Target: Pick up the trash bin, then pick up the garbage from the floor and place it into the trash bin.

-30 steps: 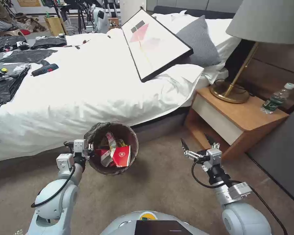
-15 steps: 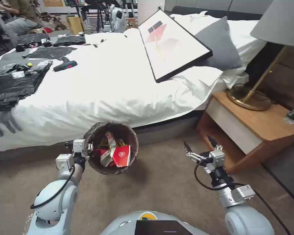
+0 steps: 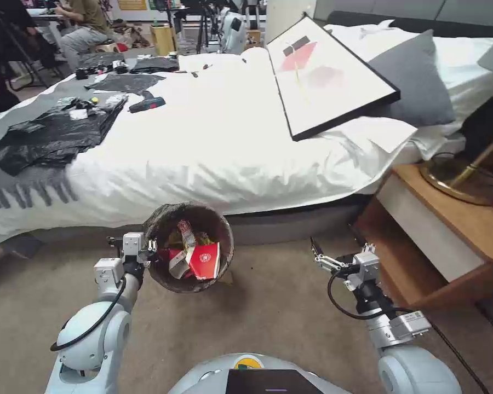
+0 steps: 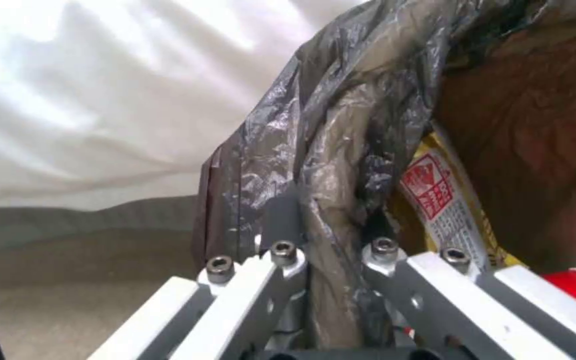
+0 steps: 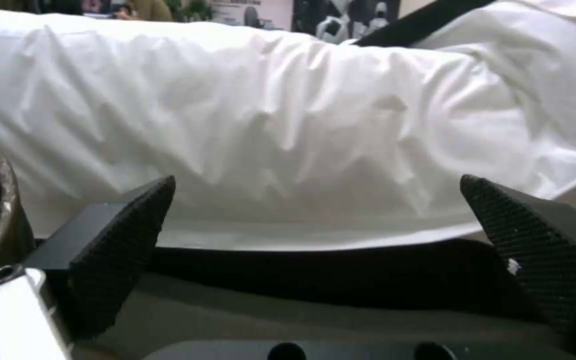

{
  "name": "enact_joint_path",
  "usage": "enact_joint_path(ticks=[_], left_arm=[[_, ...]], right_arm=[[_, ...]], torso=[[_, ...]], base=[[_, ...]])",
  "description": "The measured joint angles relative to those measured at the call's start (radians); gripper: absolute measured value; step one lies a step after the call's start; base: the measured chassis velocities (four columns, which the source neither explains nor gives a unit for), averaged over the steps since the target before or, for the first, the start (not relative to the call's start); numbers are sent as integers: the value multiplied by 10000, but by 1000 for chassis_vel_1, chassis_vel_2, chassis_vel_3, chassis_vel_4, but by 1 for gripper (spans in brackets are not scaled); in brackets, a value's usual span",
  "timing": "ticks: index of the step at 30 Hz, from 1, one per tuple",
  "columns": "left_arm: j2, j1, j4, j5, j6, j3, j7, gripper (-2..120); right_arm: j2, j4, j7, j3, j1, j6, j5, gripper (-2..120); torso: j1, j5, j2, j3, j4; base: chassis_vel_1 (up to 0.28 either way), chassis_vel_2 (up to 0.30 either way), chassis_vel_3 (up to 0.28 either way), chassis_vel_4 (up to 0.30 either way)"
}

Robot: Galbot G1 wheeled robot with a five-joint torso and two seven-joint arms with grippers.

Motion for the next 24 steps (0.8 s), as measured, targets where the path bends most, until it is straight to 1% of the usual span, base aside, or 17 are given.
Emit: enact_joint_path(ticks=[24], left_arm=[[101,97,-139,-179,-50,-121,17,3]], right_arm=[[61,48,47,-162,-18,-276,-42,100]], torso=[[0,0,0,0,-1]], base=[[79,77,80,83]])
